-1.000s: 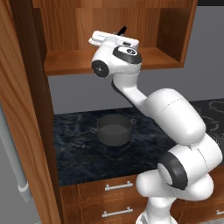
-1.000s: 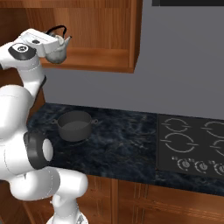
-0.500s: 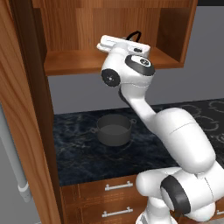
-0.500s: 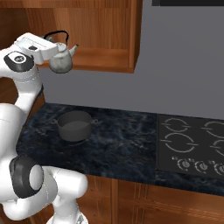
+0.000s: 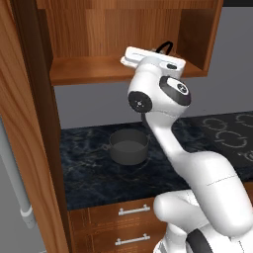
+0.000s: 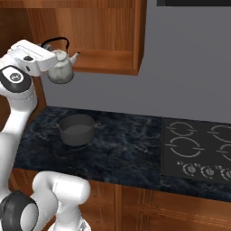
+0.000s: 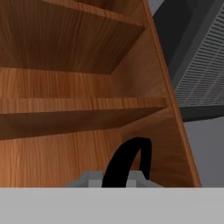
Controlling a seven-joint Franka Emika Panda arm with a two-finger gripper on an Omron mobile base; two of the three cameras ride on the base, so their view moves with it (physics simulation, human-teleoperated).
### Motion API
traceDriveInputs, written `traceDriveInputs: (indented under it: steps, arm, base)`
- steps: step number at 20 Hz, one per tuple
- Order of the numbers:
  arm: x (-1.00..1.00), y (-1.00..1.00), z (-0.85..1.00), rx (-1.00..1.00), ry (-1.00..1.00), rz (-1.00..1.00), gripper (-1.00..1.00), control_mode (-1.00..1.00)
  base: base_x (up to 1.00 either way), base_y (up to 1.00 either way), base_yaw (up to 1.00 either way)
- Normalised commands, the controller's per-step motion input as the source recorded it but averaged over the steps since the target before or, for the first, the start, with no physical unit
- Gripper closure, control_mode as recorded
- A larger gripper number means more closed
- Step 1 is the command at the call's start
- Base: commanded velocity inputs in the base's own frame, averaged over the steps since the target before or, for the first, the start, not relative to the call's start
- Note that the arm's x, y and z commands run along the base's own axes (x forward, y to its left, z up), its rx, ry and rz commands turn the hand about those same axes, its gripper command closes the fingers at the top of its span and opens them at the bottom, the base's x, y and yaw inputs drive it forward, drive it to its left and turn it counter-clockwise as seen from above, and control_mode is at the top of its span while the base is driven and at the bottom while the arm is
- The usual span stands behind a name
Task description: Pick the kettle from the cabinet and place it on a stove burner. Then pick the pot from the counter and place it on another stove burner. Finally, turn both burners on.
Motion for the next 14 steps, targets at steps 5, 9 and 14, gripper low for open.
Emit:
traceDriveInputs:
  steps: [5, 9, 14]
  arm:
    - [-0.69, -0.18, -0.06, 0.00, 0.00, 0.00, 1.00, -1.00]
    - [-0.66, -0.13, -0.11, 0.00, 0.01, 0.00, 1.00, -1.00]
    - [-0.61, -0.09, -0.17, 0.00, 0.04, 0.00, 1.00, -1.00]
  base:
    - [0.00, 0.00, 0.00]
    - [0.00, 0.00, 0.00]
    - [0.00, 0.00, 0.00]
